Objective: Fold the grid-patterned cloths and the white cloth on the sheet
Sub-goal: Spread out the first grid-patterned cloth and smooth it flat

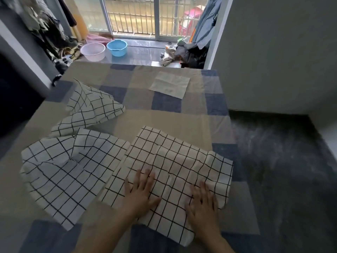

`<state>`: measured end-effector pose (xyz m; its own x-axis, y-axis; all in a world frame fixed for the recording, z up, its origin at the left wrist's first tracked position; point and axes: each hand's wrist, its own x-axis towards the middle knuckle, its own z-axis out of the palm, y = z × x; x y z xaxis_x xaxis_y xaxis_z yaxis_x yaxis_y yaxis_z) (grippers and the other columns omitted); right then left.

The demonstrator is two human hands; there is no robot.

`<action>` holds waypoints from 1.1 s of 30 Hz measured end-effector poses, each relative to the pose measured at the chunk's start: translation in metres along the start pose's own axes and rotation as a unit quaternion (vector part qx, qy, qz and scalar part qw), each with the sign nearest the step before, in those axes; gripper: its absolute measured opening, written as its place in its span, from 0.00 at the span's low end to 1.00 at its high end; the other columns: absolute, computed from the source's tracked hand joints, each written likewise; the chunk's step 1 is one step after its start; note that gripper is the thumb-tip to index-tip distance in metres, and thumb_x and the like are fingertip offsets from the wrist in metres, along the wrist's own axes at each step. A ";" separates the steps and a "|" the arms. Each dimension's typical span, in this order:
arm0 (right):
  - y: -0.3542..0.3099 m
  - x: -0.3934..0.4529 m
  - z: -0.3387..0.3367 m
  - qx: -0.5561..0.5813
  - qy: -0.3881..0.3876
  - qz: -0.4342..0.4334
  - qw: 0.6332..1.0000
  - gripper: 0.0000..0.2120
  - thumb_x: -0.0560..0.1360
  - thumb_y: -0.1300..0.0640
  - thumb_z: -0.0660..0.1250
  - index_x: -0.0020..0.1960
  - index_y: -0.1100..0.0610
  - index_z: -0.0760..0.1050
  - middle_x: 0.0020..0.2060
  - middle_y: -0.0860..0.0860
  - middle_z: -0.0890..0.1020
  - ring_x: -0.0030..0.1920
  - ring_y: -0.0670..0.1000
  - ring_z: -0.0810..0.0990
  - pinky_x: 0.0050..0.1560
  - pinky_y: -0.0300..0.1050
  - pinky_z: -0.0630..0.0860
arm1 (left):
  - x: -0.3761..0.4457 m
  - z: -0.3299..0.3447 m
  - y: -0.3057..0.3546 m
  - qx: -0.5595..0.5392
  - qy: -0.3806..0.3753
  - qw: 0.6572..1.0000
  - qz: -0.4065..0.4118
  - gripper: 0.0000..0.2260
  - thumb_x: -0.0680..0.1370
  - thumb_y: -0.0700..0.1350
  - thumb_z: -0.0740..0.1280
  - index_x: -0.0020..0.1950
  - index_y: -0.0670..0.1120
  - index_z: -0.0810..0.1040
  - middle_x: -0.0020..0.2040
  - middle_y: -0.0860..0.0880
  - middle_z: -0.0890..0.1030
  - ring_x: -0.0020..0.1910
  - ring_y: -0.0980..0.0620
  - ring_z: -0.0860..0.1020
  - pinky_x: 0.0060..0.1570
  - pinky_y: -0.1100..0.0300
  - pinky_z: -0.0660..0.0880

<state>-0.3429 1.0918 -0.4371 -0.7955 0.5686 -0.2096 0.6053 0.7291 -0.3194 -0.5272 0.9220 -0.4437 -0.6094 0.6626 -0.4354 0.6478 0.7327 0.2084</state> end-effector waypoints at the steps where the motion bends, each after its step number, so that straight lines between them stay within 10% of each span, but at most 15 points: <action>1: 0.003 0.003 0.000 -0.002 0.000 -0.007 1.000 0.31 0.78 0.39 0.51 0.77 0.40 0.43 0.78 0.45 0.38 0.77 0.46 0.35 0.73 0.46 0.30 | -0.002 0.002 0.002 0.009 0.025 1.000 -0.003 0.43 0.71 0.75 0.45 0.77 0.56 0.31 0.74 0.57 0.26 0.73 0.49 0.25 0.66 0.38 0.26; 10: 0.015 0.071 -0.037 -0.050 -0.027 0.001 0.998 0.26 0.76 0.43 0.57 0.73 0.46 0.61 0.77 0.48 0.56 0.76 0.51 0.54 0.73 0.63 0.46 | 0.000 0.008 0.043 -0.005 0.065 0.992 -0.110 0.38 0.75 0.72 0.47 0.78 0.49 0.59 0.79 0.46 0.58 0.76 0.37 0.55 0.65 0.31 0.49; 16: 0.015 0.097 -0.056 0.044 0.061 0.055 0.996 0.21 0.70 0.54 0.66 0.63 0.49 0.70 0.68 0.54 0.66 0.63 0.49 0.66 0.65 0.42 0.67 | 0.003 -0.015 0.063 0.035 0.019 0.990 -0.133 0.40 0.76 0.71 0.47 0.75 0.52 0.30 0.78 0.41 0.36 0.75 0.30 0.37 0.67 0.28 0.55; 20: 0.018 0.083 -0.061 0.157 0.065 0.161 0.972 0.33 0.71 0.53 0.70 0.71 0.54 0.60 0.73 0.56 0.53 0.68 0.60 0.63 0.62 0.53 0.70 | 0.007 -0.029 0.068 0.090 0.013 0.987 -0.134 0.41 0.76 0.72 0.47 0.78 0.50 0.36 0.79 0.38 0.43 0.74 0.26 0.45 0.67 0.31 0.56; 27: 0.029 0.085 -0.070 0.423 0.085 0.302 0.850 0.33 0.71 0.57 0.72 0.72 0.62 0.62 0.67 0.59 0.70 0.63 0.60 0.72 0.63 0.57 0.73 | 0.015 -0.046 0.070 0.105 0.001 0.984 -0.141 0.45 0.72 0.73 0.56 0.79 0.49 0.44 0.78 0.39 0.53 0.71 0.27 0.57 0.64 0.33 0.65; 33: 0.035 0.081 -0.070 0.395 0.065 0.381 0.833 0.27 0.70 0.56 0.73 0.63 0.67 0.69 0.56 0.63 0.75 0.60 0.60 0.70 0.54 0.49 0.70 | 0.016 -0.049 0.067 0.107 -0.008 0.984 -0.143 0.43 0.72 0.72 0.58 0.78 0.51 0.47 0.77 0.40 0.55 0.71 0.28 0.59 0.65 0.35 0.64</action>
<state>-0.3842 1.1903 -0.4010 -0.1487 0.8261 -0.5436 0.6836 -0.3113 -0.6601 -0.5155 0.9895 -0.3935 -0.7751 0.4296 -0.4634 0.5325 0.8388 -0.1131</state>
